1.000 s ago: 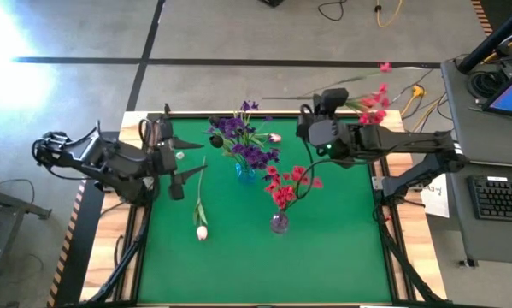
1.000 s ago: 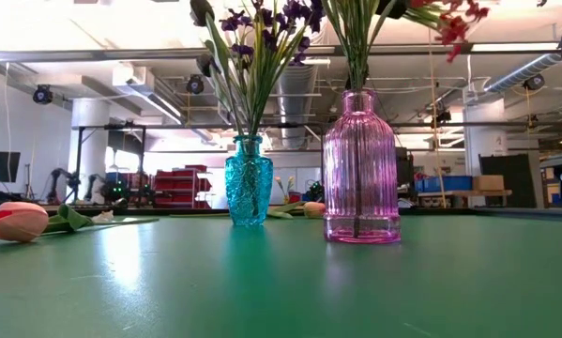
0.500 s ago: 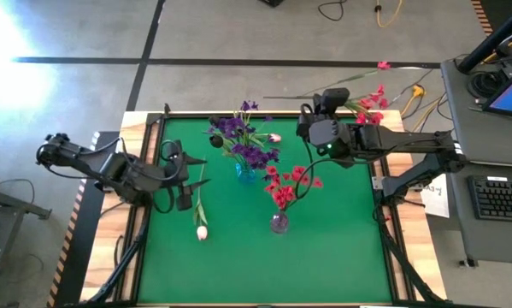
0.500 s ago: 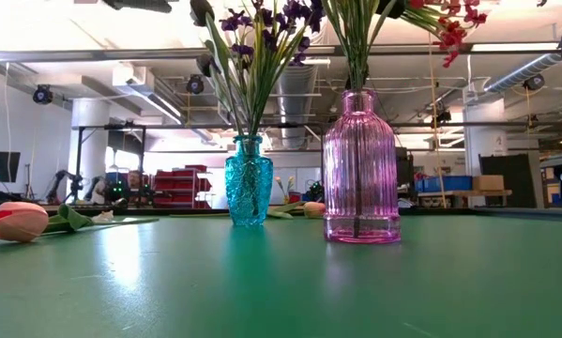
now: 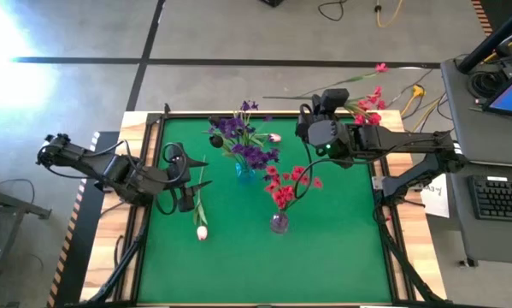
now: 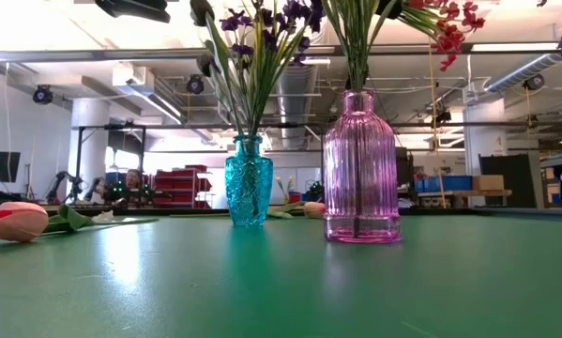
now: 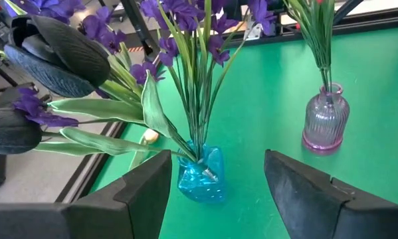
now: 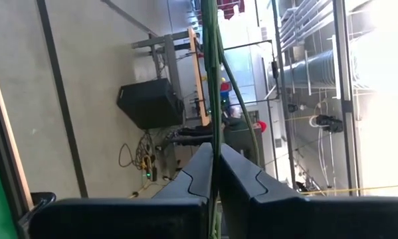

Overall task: Sort flowers into vase by color
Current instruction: Put the pink flowers into the purple vase

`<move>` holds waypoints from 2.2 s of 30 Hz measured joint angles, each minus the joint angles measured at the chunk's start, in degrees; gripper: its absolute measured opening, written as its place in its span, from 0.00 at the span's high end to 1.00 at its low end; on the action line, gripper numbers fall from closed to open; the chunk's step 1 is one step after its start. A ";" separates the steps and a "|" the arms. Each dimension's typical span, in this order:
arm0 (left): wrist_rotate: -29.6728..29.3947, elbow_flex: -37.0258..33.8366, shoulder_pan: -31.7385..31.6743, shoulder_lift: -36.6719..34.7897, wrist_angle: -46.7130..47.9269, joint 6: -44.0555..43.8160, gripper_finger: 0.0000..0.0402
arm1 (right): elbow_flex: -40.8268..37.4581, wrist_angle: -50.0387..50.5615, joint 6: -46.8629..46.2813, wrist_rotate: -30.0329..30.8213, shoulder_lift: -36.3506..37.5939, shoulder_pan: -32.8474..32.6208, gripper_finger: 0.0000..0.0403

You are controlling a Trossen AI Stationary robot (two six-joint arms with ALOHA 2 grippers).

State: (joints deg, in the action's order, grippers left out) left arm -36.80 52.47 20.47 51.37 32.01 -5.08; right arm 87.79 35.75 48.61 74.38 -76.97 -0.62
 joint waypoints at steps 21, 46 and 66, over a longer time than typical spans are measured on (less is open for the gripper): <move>-0.08 -0.63 0.00 6.14 -14.97 1.53 0.43 | -0.07 -20.94 19.71 -16.94 -1.15 -5.20 0.97; 1.95 -0.64 0.76 9.01 -25.06 -0.76 0.43 | -0.07 -28.92 72.98 -28.17 -6.23 -10.43 0.97; 9.03 -0.63 0.20 12.62 -42.72 5.30 0.43 | -0.07 -31.17 88.87 -44.95 -6.96 -10.38 0.97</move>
State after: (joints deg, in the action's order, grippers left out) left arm -27.77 51.83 20.67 64.00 -10.71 0.22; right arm 87.72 4.57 137.48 29.43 -83.93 -11.00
